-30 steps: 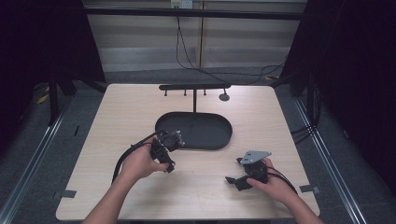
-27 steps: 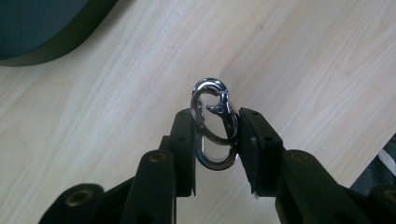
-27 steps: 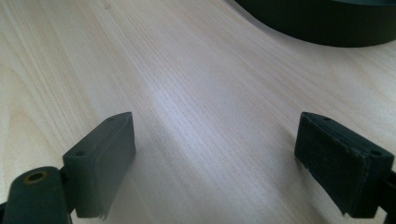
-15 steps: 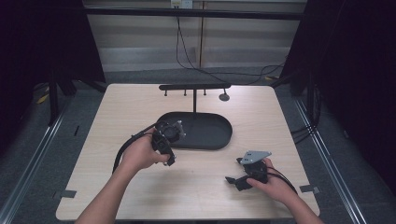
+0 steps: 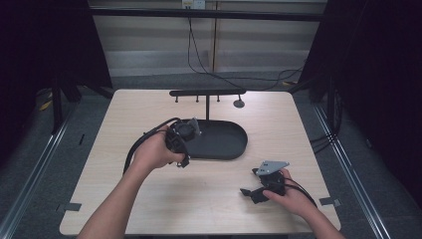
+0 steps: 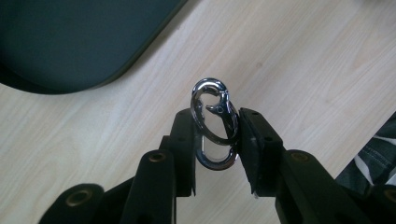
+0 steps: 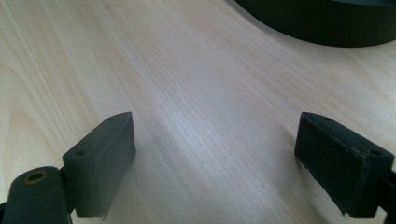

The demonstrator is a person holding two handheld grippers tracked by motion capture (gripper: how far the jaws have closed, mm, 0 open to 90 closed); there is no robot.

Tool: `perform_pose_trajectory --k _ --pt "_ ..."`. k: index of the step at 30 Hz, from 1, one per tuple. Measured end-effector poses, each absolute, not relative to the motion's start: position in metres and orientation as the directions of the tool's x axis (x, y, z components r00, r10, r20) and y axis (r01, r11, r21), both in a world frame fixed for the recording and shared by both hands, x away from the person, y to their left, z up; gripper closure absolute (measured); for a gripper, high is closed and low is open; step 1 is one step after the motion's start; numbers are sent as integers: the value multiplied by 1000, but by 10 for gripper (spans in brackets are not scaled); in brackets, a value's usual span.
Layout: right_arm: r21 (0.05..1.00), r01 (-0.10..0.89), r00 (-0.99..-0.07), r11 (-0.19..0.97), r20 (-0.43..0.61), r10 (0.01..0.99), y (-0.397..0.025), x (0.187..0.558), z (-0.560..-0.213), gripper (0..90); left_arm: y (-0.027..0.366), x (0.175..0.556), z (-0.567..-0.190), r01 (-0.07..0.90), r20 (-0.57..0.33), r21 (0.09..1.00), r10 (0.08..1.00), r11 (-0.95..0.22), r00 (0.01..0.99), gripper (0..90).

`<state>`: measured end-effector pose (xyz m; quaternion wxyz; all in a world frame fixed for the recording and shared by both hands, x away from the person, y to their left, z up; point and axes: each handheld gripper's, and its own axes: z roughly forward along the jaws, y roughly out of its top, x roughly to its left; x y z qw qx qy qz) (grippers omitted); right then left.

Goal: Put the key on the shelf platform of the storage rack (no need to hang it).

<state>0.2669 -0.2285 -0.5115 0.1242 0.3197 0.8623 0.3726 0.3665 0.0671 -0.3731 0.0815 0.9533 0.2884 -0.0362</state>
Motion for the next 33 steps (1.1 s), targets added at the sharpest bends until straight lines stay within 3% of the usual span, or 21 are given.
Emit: perform_pose_trajectory --k 33 --pt "723 456 -766 518 23 643 -229 267 -512 120 41 408 -347 609 -112 164 599 -776 793 680"
